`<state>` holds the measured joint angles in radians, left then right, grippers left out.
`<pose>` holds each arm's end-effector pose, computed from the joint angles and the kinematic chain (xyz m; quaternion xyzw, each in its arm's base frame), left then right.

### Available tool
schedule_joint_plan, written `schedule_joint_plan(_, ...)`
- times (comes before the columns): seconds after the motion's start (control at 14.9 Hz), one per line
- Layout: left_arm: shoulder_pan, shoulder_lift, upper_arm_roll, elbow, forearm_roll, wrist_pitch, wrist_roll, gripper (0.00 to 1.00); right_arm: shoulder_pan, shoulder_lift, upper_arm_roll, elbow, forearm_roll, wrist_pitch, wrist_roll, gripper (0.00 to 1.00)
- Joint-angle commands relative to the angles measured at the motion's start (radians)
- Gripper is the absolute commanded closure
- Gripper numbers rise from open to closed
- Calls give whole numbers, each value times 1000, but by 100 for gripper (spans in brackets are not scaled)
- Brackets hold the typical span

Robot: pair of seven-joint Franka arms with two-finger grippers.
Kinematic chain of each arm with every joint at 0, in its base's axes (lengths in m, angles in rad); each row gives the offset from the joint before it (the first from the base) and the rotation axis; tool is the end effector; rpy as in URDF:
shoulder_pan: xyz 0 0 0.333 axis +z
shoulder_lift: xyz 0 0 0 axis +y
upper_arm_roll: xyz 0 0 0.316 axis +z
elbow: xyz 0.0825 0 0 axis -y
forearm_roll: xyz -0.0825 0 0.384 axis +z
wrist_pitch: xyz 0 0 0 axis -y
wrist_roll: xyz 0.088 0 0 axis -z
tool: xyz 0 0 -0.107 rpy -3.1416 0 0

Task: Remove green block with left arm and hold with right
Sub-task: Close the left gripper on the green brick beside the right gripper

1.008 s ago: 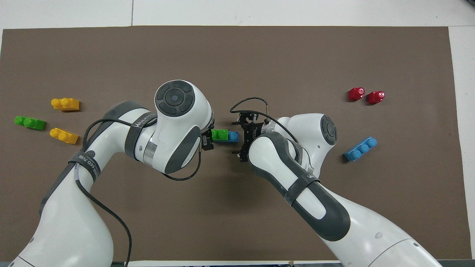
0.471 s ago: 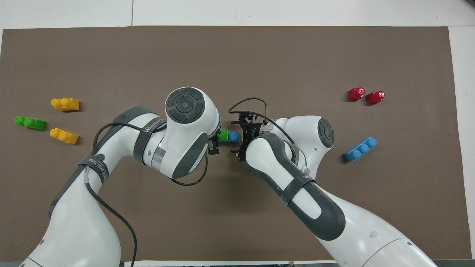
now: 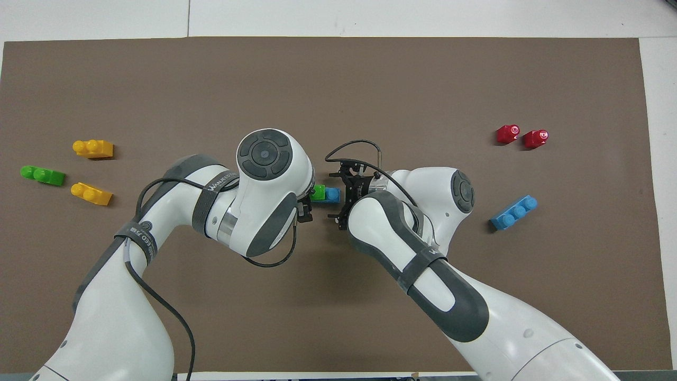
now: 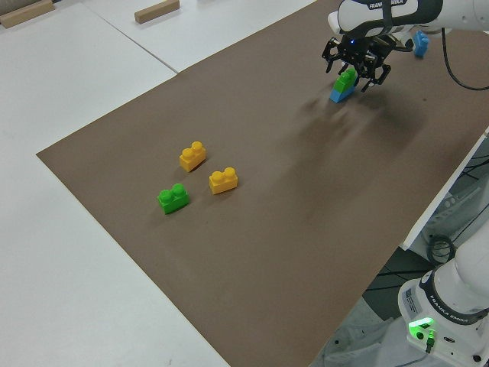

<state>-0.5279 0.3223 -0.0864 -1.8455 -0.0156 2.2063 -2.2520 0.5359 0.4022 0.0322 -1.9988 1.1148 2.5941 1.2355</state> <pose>0.5200 -0.3632 0.3561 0.6777 0.7348 -0.0171 0.0223 0.5311 0.3174 0.2682 -0.6566 0.6770 0.2039 0.2627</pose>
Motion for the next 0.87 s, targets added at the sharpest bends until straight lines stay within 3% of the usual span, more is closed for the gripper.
schedule_joint_plan(0.0,-15,-12,13,-23,20,24,-24,0,15,15,2,11,27,38,-30,26)
schedule_joint_plan(0.2,-15,-14,13,-34,20,26,-24,0,24,18,2,11,27,38,-30,48)
schedule_joint_plan(0.47,-15,-14,13,-35,20,27,-28,0,24,17,2,11,27,38,-33,100)
schedule_joint_plan(0.81,-14,-16,13,-37,20,27,-28,0,26,18,2,12,27,38,-31,100)
